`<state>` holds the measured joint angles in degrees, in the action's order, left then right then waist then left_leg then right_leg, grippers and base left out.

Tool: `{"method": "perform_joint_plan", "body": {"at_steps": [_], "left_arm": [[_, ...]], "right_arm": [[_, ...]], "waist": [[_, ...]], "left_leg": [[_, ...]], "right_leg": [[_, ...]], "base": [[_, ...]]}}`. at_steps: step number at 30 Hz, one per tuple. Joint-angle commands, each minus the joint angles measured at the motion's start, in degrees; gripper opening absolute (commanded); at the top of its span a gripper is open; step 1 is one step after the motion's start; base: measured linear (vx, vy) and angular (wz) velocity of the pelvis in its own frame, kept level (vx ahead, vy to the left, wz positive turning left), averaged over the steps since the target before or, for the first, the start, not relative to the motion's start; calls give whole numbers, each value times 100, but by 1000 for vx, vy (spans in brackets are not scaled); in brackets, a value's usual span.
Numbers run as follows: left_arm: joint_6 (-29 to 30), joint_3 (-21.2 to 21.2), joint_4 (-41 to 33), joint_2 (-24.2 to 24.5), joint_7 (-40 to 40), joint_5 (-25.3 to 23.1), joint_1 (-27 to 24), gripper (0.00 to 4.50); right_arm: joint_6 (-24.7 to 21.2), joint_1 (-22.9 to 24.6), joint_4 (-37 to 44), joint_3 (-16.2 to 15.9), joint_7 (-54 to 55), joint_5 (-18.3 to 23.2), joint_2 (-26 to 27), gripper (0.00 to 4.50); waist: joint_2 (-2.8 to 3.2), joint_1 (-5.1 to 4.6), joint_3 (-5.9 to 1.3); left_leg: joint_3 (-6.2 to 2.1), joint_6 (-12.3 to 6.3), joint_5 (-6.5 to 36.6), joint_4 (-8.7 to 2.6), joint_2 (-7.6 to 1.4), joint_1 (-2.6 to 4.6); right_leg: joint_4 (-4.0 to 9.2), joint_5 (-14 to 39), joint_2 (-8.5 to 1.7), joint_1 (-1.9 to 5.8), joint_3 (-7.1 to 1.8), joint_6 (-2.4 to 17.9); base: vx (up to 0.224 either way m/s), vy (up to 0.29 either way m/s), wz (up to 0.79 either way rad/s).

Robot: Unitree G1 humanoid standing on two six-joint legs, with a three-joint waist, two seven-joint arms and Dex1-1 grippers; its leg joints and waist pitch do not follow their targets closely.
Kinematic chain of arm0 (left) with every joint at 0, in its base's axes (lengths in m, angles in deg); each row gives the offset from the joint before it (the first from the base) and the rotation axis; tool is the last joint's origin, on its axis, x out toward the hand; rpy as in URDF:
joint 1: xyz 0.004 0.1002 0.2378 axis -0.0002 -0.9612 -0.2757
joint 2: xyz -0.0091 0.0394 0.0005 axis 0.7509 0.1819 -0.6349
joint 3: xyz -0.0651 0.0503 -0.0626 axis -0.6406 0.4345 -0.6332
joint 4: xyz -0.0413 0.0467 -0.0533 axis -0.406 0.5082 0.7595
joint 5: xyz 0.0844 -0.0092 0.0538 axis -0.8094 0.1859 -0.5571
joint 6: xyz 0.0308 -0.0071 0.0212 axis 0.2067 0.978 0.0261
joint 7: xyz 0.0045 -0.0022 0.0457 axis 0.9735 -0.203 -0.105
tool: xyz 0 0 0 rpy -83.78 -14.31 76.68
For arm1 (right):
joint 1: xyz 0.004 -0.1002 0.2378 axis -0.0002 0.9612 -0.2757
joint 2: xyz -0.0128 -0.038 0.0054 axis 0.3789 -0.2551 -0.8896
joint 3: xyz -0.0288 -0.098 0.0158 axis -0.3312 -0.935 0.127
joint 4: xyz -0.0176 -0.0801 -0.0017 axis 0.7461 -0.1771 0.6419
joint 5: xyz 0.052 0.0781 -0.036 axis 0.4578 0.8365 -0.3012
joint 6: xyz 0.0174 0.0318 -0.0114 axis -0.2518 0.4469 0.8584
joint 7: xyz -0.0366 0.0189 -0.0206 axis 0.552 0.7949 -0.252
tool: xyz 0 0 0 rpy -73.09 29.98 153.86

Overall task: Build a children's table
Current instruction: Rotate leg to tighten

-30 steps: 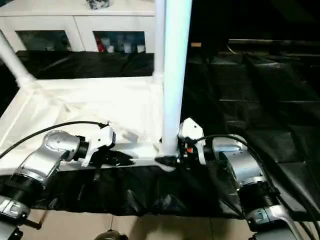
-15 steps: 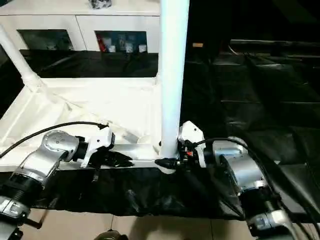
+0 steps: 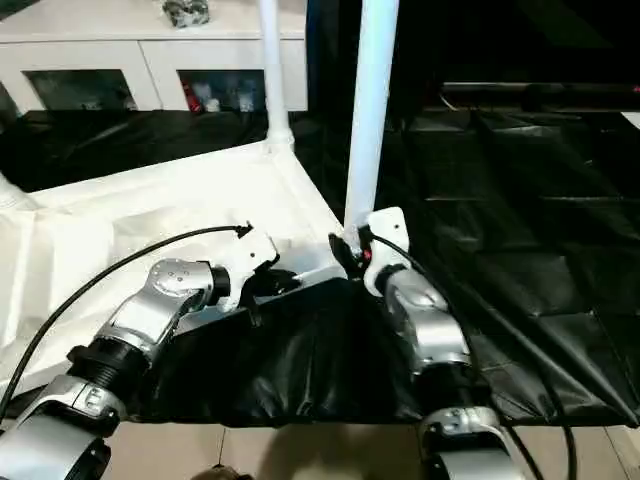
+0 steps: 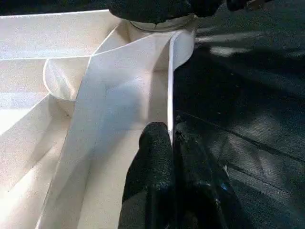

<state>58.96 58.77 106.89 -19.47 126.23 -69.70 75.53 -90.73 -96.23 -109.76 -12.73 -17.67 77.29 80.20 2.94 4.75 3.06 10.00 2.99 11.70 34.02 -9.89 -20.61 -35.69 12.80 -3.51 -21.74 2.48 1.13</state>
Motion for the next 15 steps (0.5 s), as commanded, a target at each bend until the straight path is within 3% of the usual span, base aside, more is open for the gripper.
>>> {"method": "perform_joint_plan", "body": {"at_steps": [1,2,6,10,15], "left_arm": [[-200,113,-55,-389,-340,22,216,0],[-282,128,-101,-346,-294,5,185,0],[-480,181,-196,-176,-39,14,103,0],[-636,166,-367,41,466,187,-10,0],[-556,116,-701,353,1245,532,-179,0]], "right_arm": [[-139,69,-332,-576,-324,6,628,323],[-118,42,-325,-541,-372,48,650,340],[-7,82,-187,-647,-593,-39,436,371],[82,262,103,-880,-1438,-30,-10,371],[237,437,419,-1127,-2924,157,-725,371]], "waist": [[-22,-36,-255],[0,-28,-265],[-11,-15,-278],[0,3,-286],[2,26,-336]], "left_leg": [[-153,-24,1257,-502,-329,19],[-147,-52,1214,-494,-327,24],[-144,-129,1036,-484,-330,5],[-138,-272,844,-467,-341,-23],[-122,-557,412,-397,-355,-51]], "right_leg": [[567,1403,-530,153,-305,996],[564,1280,-531,157,-305,1028],[527,926,-525,181,-296,1102],[500,561,-524,213,-280,1160],[392,-342,-504,259,-243,1378]], "base": [[0,0,0],[0,0,0],[0,0,0],[0,0,0],[0,0,0]]}}
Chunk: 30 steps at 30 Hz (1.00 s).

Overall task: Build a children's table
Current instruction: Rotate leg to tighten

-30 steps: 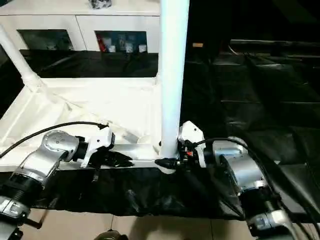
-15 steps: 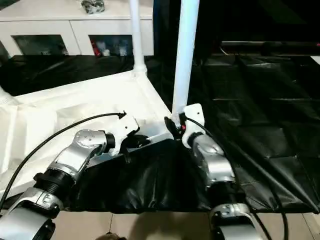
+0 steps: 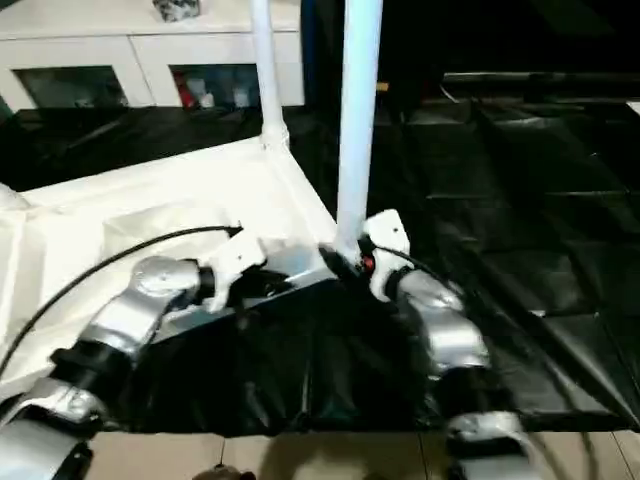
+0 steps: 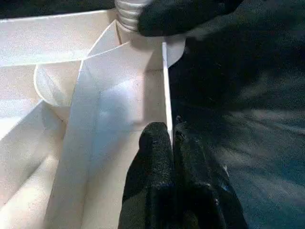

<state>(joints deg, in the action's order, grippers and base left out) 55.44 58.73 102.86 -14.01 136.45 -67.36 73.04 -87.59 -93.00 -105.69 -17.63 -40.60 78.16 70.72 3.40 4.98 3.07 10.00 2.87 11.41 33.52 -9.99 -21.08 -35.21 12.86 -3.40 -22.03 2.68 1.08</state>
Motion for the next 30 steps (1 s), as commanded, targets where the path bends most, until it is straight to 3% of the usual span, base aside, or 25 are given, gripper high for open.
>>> {"method": "perform_joint_plan", "body": {"at_steps": [1,3,8,9,13,15,16,20,28,30], "left_arm": [[-205,118,-316,-168,291,324,57,0],[-246,99,-332,-53,498,383,30,0],[-315,64,-298,194,836,455,17,0],[-304,30,-327,353,1053,514,-3,0],[-370,22,-356,634,1331,476,-50,0],[-401,7,-347,676,1333,457,-60,0],[-401,-6,-348,687,1345,467,-67,0],[-398,-25,-372,710,1345,515,-105,0],[-272,-102,-415,388,775,490,-184,0],[-203,-140,-392,251,458,425,-152,0]], "right_arm": [[-77,121,38,-646,-767,95,158,371],[-93,130,154,-754,-1322,161,-113,371],[-186,122,338,-961,-2287,268,-555,371],[-223,100,419,-1080,-2753,298,-755,371],[-208,65,522,-1329,-3423,228,-1000,371],[-199,46,538,-1380,-3489,228,-1018,359],[-213,34,542,-1399,-3527,243,-1025,350],[-214,2,515,-1441,-3588,246,-1001,317],[-322,353,753,-1328,-3098,310,-697,284],[-351,440,708,-1186,-2605,284,-505,283]], "waist": [[-33,12,-352],[-34,25,-363],[-58,69,-342],[-120,59,-337],[-149,88,-332],[-136,93,-332],[-178,93,-336],[-210,104,-354],[-214,118,-333],[-187,127,-306]], "left_leg": [[-110,-610,378,-326,-343,12],[-107,-703,254,-306,-346,10],[-106,-745,491,-314,-374,19],[-90,-748,513,-314,-369,20],[-97,-793,414,-313,-382,20],[-97,-770,394,-314,-388,29],[-100,-762,344,-315,-382,18],[-87,-786,205,-293,-373,26],[-88,-848,163,-285,-368,12],[-91,-749,363,-319,-384,40]], "right_leg": [[324,-543,-512,272,-261,1461],[297,-787,-502,264,-249,1545],[327,-314,-521,257,-238,1554],[336,-263,-512,258,-241,1552],[321,-109,-527,242,-242,1533],[319,-83,-531,233,-246,1536],[303,-117,-532,249,-244,1542],[285,-249,-526,249,-244,1553],[285,-255,-523,241,-243,1515],[342,41,-526,215,-247,1488]], "base": [[0,0,0],[0,0,0],[0,0,0],[0,0,0],[0,0,0],[0,0,0],[0,0,0],[0,0,0],[0,0,0],[0,0,0]]}}
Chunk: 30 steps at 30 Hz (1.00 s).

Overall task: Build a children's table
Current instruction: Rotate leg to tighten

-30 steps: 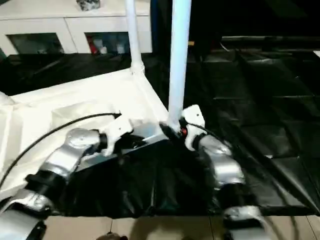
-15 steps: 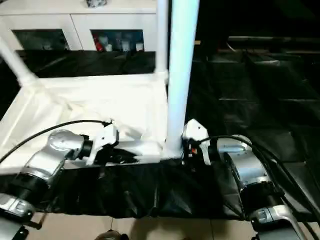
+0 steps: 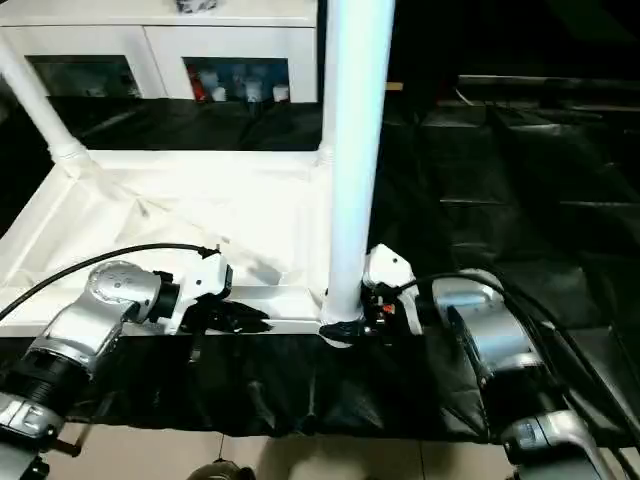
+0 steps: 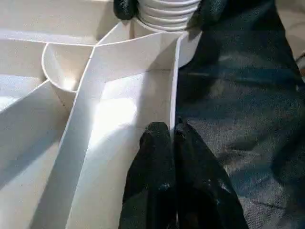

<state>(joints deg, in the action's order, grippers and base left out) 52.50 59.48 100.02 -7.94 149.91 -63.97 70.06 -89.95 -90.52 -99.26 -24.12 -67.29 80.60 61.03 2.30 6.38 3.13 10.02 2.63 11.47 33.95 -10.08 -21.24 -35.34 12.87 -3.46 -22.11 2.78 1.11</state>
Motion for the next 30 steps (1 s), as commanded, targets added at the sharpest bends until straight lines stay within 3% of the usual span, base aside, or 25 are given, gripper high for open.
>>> {"method": "perform_joint_plan", "body": {"at_steps": [1,2,3,4,5,7,8,9,11,14,16,20,26,27,30], "left_arm": [[201,-203,-109,-473,-1159,0,164,0],[250,-160,-66,-582,-1407,-121,186,0],[282,-131,-42,-653,-1573,-206,199,0],[301,-120,-29,-698,-1657,-239,205,0],[361,-85,16,-869,-1951,-348,227,0],[460,-2,-1,-1139,-2200,-424,218,0],[472,15,-9,-1175,-2229,-437,214,0],[496,67,-33,-1265,-2306,-492,202,0],[532,159,-48,-1429,-2498,-634,205,0],[540,211,10,-1598,-2699,-742,273,0],[472,250,106,-1658,-2757,-800,342,0],[415,228,92,-1615,-2685,-793,331,0],[283,190,-64,-1412,-2348,-708,215,0],[224,152,-159,-1222,-2006,-573,124,0],[221,60,-238,-1048,-1686,-403,48,0]], "right_arm": [[-109,252,-60,-364,667,-15,699,282],[-53,272,-218,-231,1243,-116,908,281],[-15,287,-316,-145,1618,-187,1043,281],[-15,288,-361,-98,1785,-199,1115,281],[-50,287,-509,78,2374,-220,1390,280],[-98,258,-673,325,3218,-257,1803,279],[-101,251,-695,358,3334,-262,1860,279],[-97,219,-767,452,3678,-292,2020,279],[-32,119,-949,611,4426,-419,2338,279],[195,6,-1106,684,4878,-460,2640,279],[410,-61,-1185,658,4844,-429,2775,349],[581,-72,-1125,639,4711,-475,2711,371],[819,-133,-1109,553,4398,-628,2348,398],[992,-201,-1253,500,3822,-626,2005,398],[1043,-301,-1377,504,3042,-495,1647,398]], "waist": [[-35,-36,-275],[-49,-57,-266],[-68,-85,-252],[6,-118,-242],[12,-163,-240],[-12,-204,-228],[34,-228,-220],[14,-237,-224],[54,-272,-219],[53,-304,-223],[58,-309,-236],[53,-312,-244],[47,-303,-237],[-5,-302,-240],[-7,-295,-244]], "left_leg": [[-101,-572,630,-401,-379,64],[-111,-375,905,-435,-369,102],[-112,-297,988,-455,-363,95],[-135,-147,1115,-477,-357,101],[-135,-84,1216,-487,-349,109],[-146,-26,1322,-514,-346,108],[-142,9,1403,-516,-342,119],[-151,10,1393,-519,-338,109],[-158,1,1384,-527,-322,89],[-150,-26,1367,-521,-314,94],[-142,-82,1297,-517,-314,81],[-142,-192,1158,-513,-329,61],[-134,-272,1099,-504,-329,43],[-127,-290,1076,-501,-326,42],[-127,-433,945,-470,-323,5]], "right_leg": [[399,439,-526,212,-264,1453],[447,884,-540,209,-269,1403],[471,1069,-544,213,-278,1352],[492,1348,-559,216,-283,1277],[520,1470,-543,214,-293,1202],[545,1635,-541,202,-300,1122],[569,1696,-532,178,-310,1073],[563,1668,-531,190,-309,1060],[562,1575,-529,190,-310,1035],[582,1586,-531,174,-316,1000],[571,1386,-523,178,-316,1015],[528,941,-518,205,-307,1127],[530,975,-535,210,-311,1155],[533,965,-533,216,-309,1155],[494,778,-538,250,-295,1263]], "base": [[0,0,0],[0,0,0],[0,0,0],[0,0,0],[0,0,0],[0,0,0],[0,0,0],[0,0,0],[0,0,0],[0,0,0],[0,0,0],[0,0,0],[0,0,0],[0,0,0],[0,0,0]]}}
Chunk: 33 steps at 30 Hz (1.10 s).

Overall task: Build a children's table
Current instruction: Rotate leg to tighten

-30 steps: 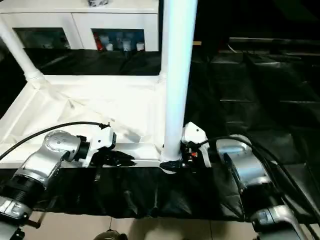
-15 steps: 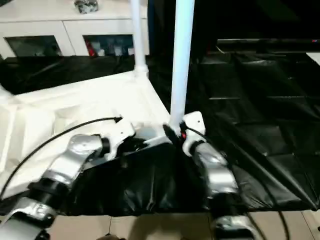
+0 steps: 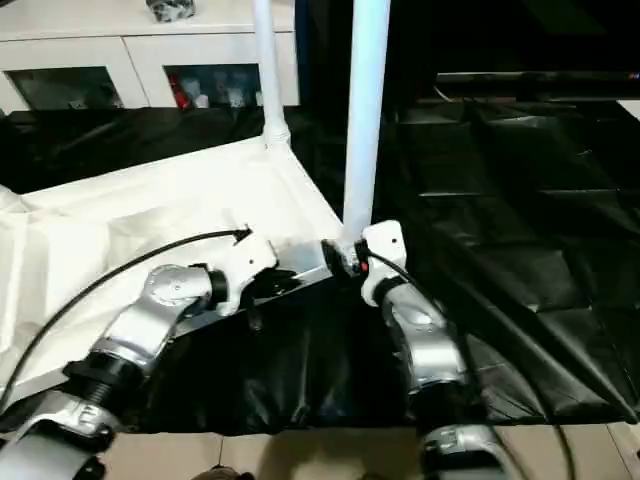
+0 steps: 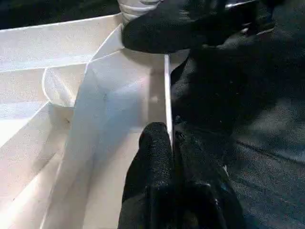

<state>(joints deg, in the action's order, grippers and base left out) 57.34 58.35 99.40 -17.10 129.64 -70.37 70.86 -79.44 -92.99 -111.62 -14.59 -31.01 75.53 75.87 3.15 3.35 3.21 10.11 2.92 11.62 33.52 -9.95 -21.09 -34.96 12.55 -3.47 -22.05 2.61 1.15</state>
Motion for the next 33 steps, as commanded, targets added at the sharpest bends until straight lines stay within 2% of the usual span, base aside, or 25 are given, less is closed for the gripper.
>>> {"method": "perform_joint_plan", "body": {"at_steps": [1,3,5,9,12,13,14,17,19,23,26,27,30,33], "left_arm": [[-254,135,-208,-52,509,322,-53,0],[-307,85,-226,106,767,422,-72,0],[-314,70,-228,204,913,455,-80,0],[-468,79,-174,492,1258,507,-82,0],[-505,110,-170,656,1477,550,-85,0],[-528,112,-129,694,1516,545,-71,0],[-578,103,-53,741,1571,528,-46,0],[-603,97,-18,758,1592,516,-36,0],[-702,91,104,841,1681,531,10,0],[-706,70,133,881,1727,568,11,0],[-651,69,102,860,1732,597,-19,0],[-599,56,83,812,1696,623,-28,0],[-466,87,95,616,1395,562,-6,0],[-411,74,262,351,870,421,94,0]], "right_arm": [[-32,-73,-118,-519,-1048,73,-13,398],[-58,-68,13,-673,-1837,162,-334,398],[-137,-67,90,-732,-2268,248,-510,398],[-142,-127,127,-890,-3131,357,-912,398],[-121,-177,101,-979,-3637,358,-1085,398],[-108,-198,71,-1012,-3734,328,-1124,383],[-92,-233,19,-1067,-3831,281,-1169,383],[-87,-248,-3,-1092,-3856,254,-1186,371],[-121,-272,-5,-1111,-3968,324,-1168,357],[-169,-179,84,-1155,-4068,392,-1121,328],[-199,-72,150,-1147,-4028,439,-1059,310],[-228,-16,187,-1113,-3934,472,-1006,295],[-360,112,182,-858,-3104,511,-668,281],[-282,162,52,-734,-2247,338,-356,277]], "waist": [[-103,16,-259],[-106,41,-278],[-89,74,-296],[-97,134,-322],[-107,182,-333],[-103,180,-319],[-133,175,-321],[-126,186,-345],[-143,190,-338],[-134,195,-337],[-116,205,-348],[-91,212,-346],[-96,205,-332],[-85,161,-271]], "left_leg": [[-117,-542,826,-409,-339,8],[-119,-673,601,-378,-340,-16],[-100,-827,433,-346,-364,2],[-95,-977,249,-310,-375,3],[-101,-1011,209,-296,-376,0],[-95,-1008,248,-301,-383,1],[-96,-994,240,-300,-379,-6],[-94,-1051,29,-262,-370,-21],[-89,-1078,54,-260,-361,-28],[-90,-1016,144,-269,-371,-21],[-95,-981,143,-268,-378,-16],[-98,-972,139,-267,-378,-18],[-99,-934,182,-279,-377,-24],[-108,-651,694,-348,-377,4]], "right_leg": [[451,649,-535,226,-286,1303],[397,321,-524,266,-264,1393],[348,-65,-507,243,-246,1497],[297,-394,-505,233,-232,1585],[278,-397,-512,233,-223,1595],[289,-331,-513,218,-227,1611],[283,-312,-506,224,-225,1611],[240,-570,-502,211,-225,1639],[243,-527,-503,211,-222,1633],[257,-295,-506,206,-221,1609],[252,-330,-507,208,-222,1616],[247,-357,-506,207,-223,1620],[256,-391,-507,200,-225,1644],[362,376,-523,172,-238,1568]], "base": [[0,0,0],[0,0,0],[0,0,0],[0,0,0],[0,0,0],[0,0,0],[0,0,0],[0,0,0],[0,0,0],[0,0,0],[0,0,0],[0,0,0],[0,0,0],[0,0,0]]}}
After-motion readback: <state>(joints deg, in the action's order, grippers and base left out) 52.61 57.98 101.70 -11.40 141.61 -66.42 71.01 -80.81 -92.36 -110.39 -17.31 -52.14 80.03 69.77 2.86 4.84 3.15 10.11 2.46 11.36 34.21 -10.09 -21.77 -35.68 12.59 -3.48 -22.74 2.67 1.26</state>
